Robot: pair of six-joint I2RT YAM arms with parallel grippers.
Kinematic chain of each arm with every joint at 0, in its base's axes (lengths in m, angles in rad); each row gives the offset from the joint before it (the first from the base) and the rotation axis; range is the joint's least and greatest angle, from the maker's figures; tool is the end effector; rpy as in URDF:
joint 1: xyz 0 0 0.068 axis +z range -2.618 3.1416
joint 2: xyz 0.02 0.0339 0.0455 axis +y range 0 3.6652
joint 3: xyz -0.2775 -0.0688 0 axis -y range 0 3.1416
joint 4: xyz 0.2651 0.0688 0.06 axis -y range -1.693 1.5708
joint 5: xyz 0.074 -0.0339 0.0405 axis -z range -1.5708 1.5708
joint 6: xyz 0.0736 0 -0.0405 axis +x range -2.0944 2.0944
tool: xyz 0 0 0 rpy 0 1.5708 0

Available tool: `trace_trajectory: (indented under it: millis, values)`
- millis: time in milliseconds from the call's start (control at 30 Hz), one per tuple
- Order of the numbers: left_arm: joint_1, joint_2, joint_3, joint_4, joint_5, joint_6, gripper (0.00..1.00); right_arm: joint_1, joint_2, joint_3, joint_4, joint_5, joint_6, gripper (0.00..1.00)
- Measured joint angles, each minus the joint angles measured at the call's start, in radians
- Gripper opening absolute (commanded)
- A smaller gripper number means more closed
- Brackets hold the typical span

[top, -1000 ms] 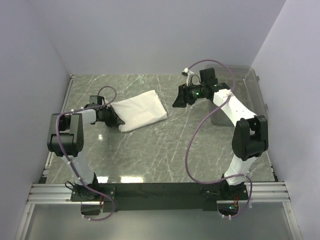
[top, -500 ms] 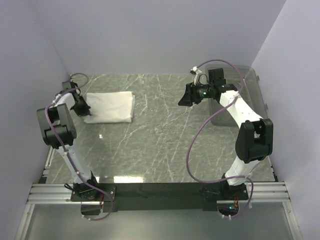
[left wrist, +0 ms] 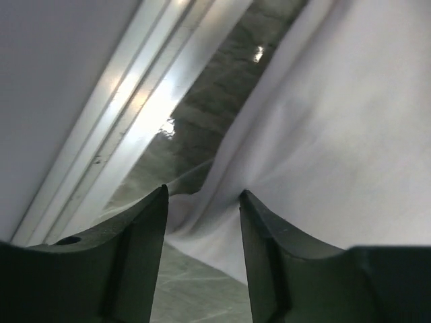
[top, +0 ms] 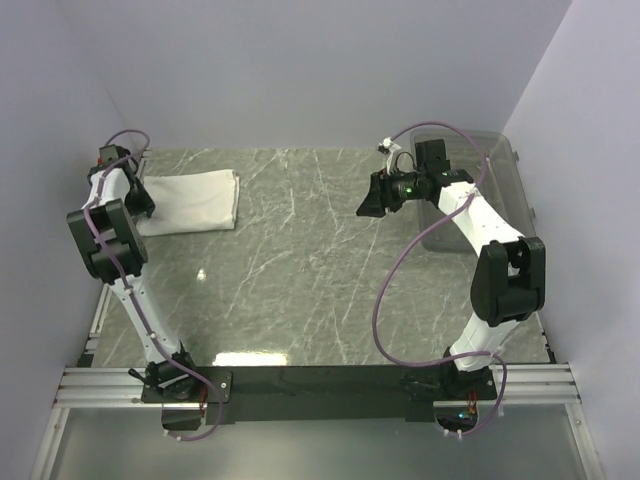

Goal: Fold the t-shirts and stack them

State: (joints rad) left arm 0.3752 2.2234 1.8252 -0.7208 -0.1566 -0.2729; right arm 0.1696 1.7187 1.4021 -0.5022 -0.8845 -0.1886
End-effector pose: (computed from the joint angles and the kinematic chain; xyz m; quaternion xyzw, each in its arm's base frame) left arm 0.4798 0.2013 0.1545 -0.3260 0.9155 0.0875 0.2191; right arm 0.3984 0.1260 0.2743 -0.3044 0.7992 0.3949 0.3356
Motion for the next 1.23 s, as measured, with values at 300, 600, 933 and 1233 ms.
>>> trace_trajectory:
  millis: [300,600,933,1233]
  values:
    - [0.008,-0.489,-0.312,0.092,0.055,0.0,0.68,0.001,-0.036,-0.021,-0.072,0.135,-0.117,0.66]
    - [0.007,-1.346,-0.775,0.269,0.217,-0.076,1.0,0.0,-0.31,-0.153,-0.021,0.555,-0.106,0.77]
    - [-0.034,-1.406,-0.954,0.237,0.555,-0.131,1.0,-0.035,-0.597,-0.377,0.174,1.114,0.131,1.0]
    - [-0.073,-1.444,-0.955,0.216,0.577,-0.127,1.0,-0.037,-0.675,-0.446,0.178,1.199,0.193,1.0]
